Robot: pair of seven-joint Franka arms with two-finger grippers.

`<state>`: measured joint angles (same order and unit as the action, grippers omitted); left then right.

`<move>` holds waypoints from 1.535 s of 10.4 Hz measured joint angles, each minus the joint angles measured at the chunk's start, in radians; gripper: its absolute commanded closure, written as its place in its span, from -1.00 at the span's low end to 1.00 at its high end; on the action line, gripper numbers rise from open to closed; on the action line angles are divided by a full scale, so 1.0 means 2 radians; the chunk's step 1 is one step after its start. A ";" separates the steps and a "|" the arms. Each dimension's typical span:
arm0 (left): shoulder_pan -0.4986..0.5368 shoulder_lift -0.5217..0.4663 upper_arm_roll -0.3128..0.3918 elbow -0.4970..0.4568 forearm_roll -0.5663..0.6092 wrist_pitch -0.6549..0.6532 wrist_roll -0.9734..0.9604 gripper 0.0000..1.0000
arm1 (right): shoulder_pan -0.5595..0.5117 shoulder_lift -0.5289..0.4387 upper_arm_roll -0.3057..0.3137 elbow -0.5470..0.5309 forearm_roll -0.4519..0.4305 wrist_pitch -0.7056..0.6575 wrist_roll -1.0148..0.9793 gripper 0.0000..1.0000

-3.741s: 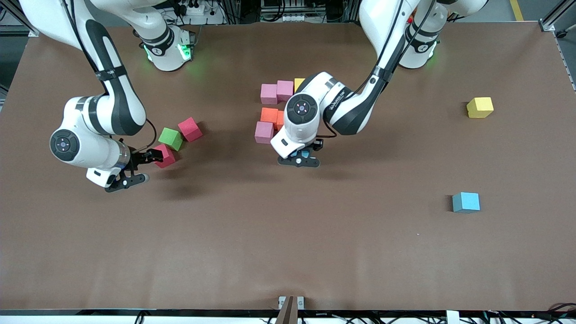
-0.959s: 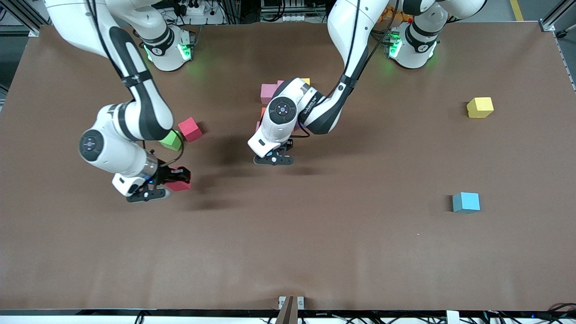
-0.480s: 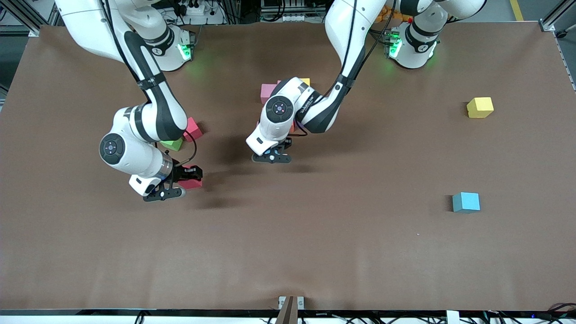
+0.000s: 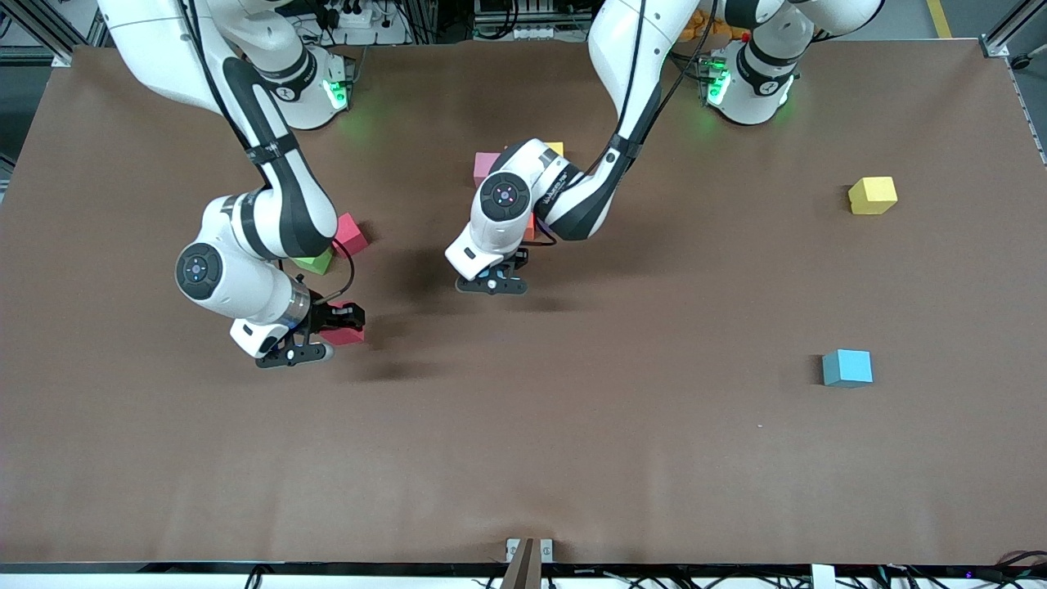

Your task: Form number 2 with 11 blocks

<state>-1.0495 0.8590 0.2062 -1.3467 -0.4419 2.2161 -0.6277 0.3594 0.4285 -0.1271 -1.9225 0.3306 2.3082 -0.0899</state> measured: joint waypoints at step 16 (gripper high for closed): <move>-0.001 0.004 0.000 0.000 0.001 -0.010 0.000 0.29 | 0.000 0.000 0.000 0.000 0.000 -0.001 0.000 0.68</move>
<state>-1.0507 0.8665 0.2062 -1.3468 -0.4396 2.1962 -0.6276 0.3591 0.4285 -0.1276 -1.9223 0.3306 2.3070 -0.0896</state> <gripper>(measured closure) 0.445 0.410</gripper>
